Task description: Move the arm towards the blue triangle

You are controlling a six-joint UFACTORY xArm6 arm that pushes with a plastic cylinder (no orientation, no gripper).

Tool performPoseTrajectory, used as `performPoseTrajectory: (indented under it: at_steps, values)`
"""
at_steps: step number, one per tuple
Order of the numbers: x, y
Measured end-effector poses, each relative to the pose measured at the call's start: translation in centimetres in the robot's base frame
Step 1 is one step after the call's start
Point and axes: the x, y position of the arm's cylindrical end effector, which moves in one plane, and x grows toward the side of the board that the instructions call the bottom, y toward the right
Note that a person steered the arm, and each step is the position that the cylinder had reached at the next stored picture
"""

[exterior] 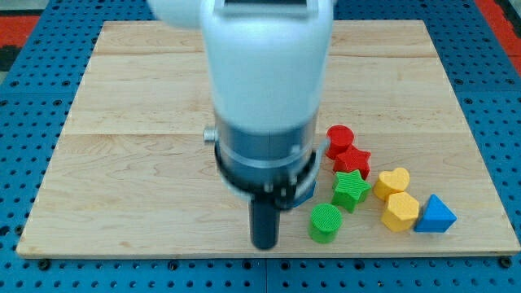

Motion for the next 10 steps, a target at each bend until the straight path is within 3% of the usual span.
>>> performPoseTrajectory:
  at_steps: [4,5,9,10]
  values:
    - [-0.2,29.9]
    - [-2.3,32.7]
    - [-4.9,29.4]
    - [-5.2,25.3]
